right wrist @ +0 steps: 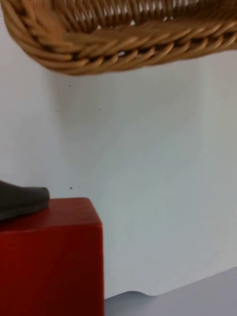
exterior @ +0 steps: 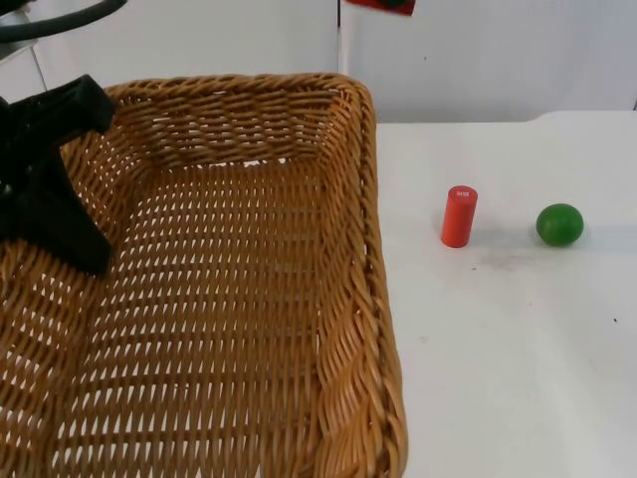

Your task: Pick up the basket with the left hand and place the object to the left of the red cylinder into the basket with the right hand.

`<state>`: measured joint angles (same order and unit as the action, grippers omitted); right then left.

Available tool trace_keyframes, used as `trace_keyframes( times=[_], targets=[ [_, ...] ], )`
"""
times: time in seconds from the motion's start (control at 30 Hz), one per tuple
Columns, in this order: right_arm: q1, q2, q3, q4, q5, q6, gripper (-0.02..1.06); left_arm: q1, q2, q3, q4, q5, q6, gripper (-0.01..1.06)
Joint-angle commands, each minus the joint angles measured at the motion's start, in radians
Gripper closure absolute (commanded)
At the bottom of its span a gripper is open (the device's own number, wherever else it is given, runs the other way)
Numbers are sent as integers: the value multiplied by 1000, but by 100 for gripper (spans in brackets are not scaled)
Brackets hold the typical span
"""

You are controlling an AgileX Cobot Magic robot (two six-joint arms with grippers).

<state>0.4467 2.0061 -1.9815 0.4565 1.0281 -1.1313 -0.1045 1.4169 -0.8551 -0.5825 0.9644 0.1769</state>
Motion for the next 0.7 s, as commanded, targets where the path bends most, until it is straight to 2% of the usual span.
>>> trace_keyframes(
  times=[0.0,0.27,0.37,0.67],
  targets=[
    [5,-41,-3,10,25,26,105,1,-10,-7,-16,6,-1,105],
    [5,-78,-3,-4,107,33,105,1,-10,-7,-3,7,-1,105],
    [5,-80,-3,-31,116,72,105,1,-10,-7,-1,7,-1,105],
    [5,-80,-3,-36,136,95,105,1,-10,-7,-1,6,0,105]
  ],
)
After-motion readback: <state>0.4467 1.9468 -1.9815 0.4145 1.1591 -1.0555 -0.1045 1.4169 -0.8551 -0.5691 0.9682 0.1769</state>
